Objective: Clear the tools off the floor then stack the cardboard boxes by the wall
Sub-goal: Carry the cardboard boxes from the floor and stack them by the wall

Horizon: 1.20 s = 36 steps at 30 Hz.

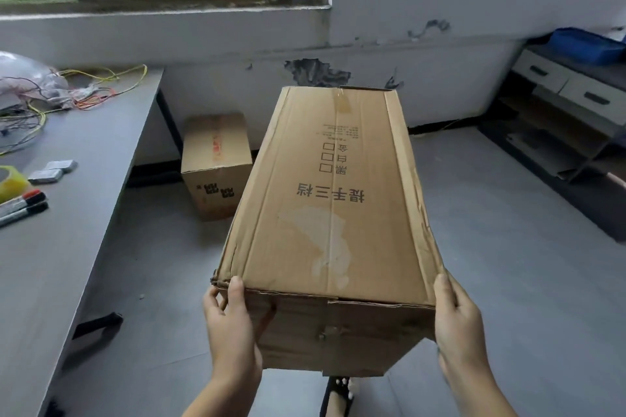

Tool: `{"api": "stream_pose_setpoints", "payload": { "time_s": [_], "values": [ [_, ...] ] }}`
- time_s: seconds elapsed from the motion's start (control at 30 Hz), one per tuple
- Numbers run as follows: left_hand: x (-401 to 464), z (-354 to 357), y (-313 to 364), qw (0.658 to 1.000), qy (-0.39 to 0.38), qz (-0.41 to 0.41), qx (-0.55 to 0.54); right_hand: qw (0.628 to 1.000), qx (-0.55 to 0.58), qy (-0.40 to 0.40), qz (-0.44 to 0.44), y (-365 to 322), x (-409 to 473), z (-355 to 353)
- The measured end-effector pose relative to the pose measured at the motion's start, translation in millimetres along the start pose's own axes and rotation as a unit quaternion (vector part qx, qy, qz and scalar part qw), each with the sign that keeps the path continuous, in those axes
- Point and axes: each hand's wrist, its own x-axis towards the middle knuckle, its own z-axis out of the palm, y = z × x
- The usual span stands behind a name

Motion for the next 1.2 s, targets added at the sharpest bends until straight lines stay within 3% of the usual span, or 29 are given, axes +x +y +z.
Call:
{"api": "stream_pose_setpoints", "payload": {
  "time_s": [0.27, 0.67, 0.87, 1.2],
  "values": [
    [113.8, 145.6, -4.0, 0.999, 0.04, 0.007, 0.004, 0.998, -0.028, -0.059, -0.017, -58.3, 191.4, 72.3],
    [286.6, 285.3, -5.3, 0.996, 0.086, -0.005, 0.018, 0.994, -0.037, -0.098, -0.012, -95.4, 388.1, 197.9],
    [400.1, 359.1, 9.1, 0.996, 0.077, -0.039, 0.005, 0.996, -0.05, -0.068, 0.016, -102.0, 480.8, 282.3],
    [552.9, 478.8, 19.2, 0.989, 0.01, -0.099, 0.11, 0.991, -0.03, 0.026, 0.129, -118.9, 591.6, 371.3]
  ]
}}
